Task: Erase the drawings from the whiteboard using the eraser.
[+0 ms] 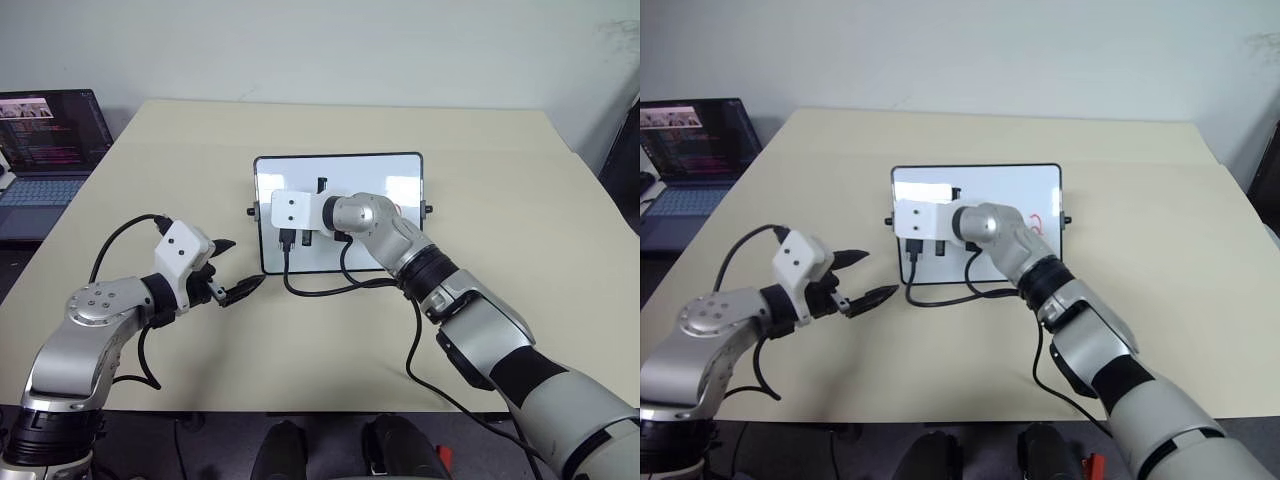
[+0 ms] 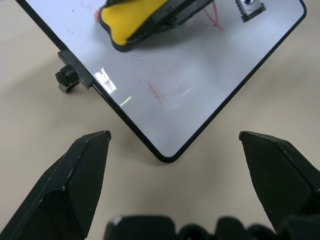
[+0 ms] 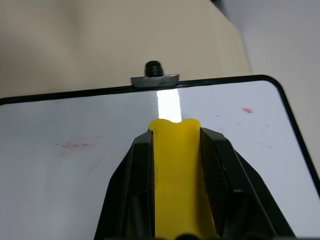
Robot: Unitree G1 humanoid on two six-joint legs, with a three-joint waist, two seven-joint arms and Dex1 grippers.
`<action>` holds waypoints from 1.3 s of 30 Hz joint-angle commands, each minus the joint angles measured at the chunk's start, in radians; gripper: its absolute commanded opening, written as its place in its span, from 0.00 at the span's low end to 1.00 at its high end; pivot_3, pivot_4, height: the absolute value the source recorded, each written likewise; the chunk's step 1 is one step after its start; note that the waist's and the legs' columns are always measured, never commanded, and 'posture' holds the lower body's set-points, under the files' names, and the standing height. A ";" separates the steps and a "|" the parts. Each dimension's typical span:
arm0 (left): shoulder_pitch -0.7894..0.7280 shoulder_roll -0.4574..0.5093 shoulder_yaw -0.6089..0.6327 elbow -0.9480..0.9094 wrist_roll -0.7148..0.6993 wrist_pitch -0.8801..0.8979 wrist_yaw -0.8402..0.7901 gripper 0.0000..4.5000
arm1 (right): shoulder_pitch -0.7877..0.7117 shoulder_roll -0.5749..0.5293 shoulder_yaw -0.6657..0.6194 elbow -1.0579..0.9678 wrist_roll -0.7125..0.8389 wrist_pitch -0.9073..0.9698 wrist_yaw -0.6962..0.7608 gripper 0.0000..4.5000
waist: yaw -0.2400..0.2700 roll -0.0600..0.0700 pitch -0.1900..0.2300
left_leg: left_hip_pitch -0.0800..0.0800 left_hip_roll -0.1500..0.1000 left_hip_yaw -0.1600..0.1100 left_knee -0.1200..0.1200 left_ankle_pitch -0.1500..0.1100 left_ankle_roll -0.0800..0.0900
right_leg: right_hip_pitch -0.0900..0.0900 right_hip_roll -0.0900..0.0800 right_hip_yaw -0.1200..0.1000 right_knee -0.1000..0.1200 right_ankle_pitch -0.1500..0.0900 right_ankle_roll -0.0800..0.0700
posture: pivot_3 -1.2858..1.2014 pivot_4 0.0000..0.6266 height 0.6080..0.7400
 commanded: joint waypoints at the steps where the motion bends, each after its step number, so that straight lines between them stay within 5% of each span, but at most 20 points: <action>1: -0.010 -0.003 0.018 -0.035 -0.011 -0.015 -0.003 1.00 | -0.042 -0.003 -0.043 0.022 0.000 -0.019 -0.087 0.22 | 0.000 0.000 0.000 | 0.000 0.000 0.000 0.000 0.000 0.000 | 0.000 0.000 0.000 0.000 0.000 0.000 | 0.52 0.24 1.00; 9: -0.013 -0.002 0.019 -0.036 -0.010 -0.012 -0.006 1.00 | 0.016 -0.009 0.001 0.005 0.008 0.028 0.099 0.22 | 0.000 0.000 0.000 | 0.000 0.000 0.000 0.000 0.000 0.000 | 0.000 0.000 0.000 -0.001 0.000 0.000 | 0.52 0.24 1.00; 15: -0.014 -0.003 0.015 -0.038 -0.011 -0.009 -0.006 1.00 | -0.043 0.002 -0.064 0.033 0.012 -0.009 -0.081 0.22 | 0.000 0.000 0.000 | 0.000 0.000 0.000 0.000 0.000 0.000 | 0.000 0.000 0.000 0.000 0.000 0.000 | 0.52 0.24 1.00; 22: -0.017 -0.004 0.013 -0.033 -0.012 -0.011 -0.009 1.00 | 0.062 -0.076 -0.001 -0.050 0.008 0.065 0.177 0.22 | 0.003 0.000 0.000 | 0.000 -0.001 0.000 0.000 0.000 0.000 | 0.001 0.000 0.000 -0.002 0.000 0.000 | 0.52 0.24 1.00; 26: -0.024 -0.006 0.004 -0.024 -0.011 -0.014 -0.015 1.00 | 0.044 -0.081 -0.039 -0.058 -0.016 0.055 0.032 0.22 | 0.002 0.000 0.000 | 0.002 0.000 -0.001 0.000 0.000 0.001 | 0.002 0.000 0.000 0.000 0.000 0.000 | 0.52 0.24 1.00; 32: -0.044 -0.009 -0.006 -0.009 -0.004 -0.018 -0.025 1.00 | 0.143 -0.110 0.028 -0.189 0.015 0.115 0.274 0.22 | 0.003 0.000 0.000 | 0.002 -0.001 -0.001 0.000 0.002 0.002 | 0.003 0.000 -0.001 0.000 0.000 -0.001 | 0.52 0.24 1.00; 39: -0.062 -0.016 -0.020 0.007 0.001 -0.027 -0.032 1.00 | 0.156 -0.076 -0.150 -0.375 0.158 0.231 0.205 0.22 | 0.002 0.000 0.000 | 0.002 0.000 -0.002 0.000 0.001 0.002 | 0.002 0.002 -0.001 0.000 0.000 -0.001 | 0.52 0.24 1.00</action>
